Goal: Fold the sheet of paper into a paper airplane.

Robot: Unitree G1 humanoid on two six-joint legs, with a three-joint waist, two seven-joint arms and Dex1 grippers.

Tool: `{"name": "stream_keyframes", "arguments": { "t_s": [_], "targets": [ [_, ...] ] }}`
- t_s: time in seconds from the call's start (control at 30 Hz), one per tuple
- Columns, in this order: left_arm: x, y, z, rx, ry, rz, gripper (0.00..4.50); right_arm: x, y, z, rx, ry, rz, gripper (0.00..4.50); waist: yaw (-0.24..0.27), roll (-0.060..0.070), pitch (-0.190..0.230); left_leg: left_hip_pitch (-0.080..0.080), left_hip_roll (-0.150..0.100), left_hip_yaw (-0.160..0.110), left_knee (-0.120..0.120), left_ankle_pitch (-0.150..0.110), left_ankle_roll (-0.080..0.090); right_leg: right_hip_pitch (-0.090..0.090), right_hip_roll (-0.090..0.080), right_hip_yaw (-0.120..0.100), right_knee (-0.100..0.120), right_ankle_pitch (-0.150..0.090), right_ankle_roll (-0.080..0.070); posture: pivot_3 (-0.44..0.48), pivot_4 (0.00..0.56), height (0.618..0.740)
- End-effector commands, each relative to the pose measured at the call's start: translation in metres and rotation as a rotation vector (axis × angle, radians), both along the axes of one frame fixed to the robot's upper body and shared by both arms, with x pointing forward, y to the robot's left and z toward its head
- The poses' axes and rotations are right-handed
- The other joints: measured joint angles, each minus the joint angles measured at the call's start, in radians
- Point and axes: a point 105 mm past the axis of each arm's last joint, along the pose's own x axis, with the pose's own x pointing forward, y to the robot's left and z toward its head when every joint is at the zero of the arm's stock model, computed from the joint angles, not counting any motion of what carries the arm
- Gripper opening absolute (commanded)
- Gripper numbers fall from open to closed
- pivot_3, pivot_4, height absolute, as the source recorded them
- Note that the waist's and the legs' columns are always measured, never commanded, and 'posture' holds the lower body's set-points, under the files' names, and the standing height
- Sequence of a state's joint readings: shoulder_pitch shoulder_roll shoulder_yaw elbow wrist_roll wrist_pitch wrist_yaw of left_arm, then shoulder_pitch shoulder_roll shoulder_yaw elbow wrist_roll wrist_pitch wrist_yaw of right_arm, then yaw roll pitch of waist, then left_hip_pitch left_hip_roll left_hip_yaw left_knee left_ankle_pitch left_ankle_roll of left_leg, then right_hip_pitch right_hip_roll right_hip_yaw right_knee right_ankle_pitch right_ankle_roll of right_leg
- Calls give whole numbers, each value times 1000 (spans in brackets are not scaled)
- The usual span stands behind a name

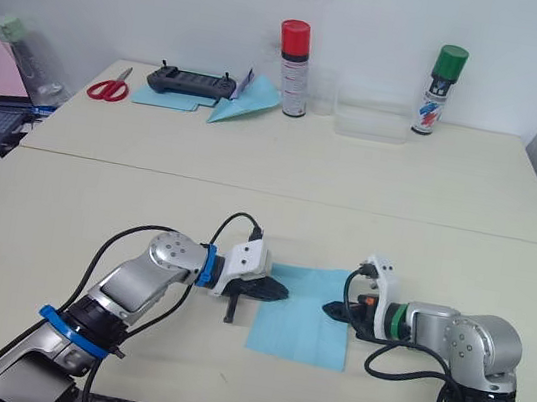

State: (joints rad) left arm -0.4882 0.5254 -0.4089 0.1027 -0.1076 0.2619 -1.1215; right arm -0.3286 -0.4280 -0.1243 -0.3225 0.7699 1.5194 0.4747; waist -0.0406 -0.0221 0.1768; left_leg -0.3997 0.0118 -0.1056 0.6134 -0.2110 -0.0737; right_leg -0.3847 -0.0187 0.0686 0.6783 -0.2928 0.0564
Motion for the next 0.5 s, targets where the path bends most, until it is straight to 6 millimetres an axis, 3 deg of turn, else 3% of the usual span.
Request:
{"name": "stream_keyframes", "arguments": {
  "t_s": [0.03, 0.5],
  "targets": [
    [6, 14, -15, 71, 10, 73, 0, -4, -6, 2, -11, 8, -2, 33, 1, 0, 0, 0, 0, 0, 0, 0, 0, 0, 0, 0, 0, 0, 0, 0, 150, 740],
    [10, 13, -17, 68, -10, 87, 0, -4, -10, 4, 2, 23, -15, 33, 5, 0, 0, 0, 0, 0, 0, 0, 0, 0, 0, 0, 0, 0, 0, 0, 150, 740]
  ]
}}
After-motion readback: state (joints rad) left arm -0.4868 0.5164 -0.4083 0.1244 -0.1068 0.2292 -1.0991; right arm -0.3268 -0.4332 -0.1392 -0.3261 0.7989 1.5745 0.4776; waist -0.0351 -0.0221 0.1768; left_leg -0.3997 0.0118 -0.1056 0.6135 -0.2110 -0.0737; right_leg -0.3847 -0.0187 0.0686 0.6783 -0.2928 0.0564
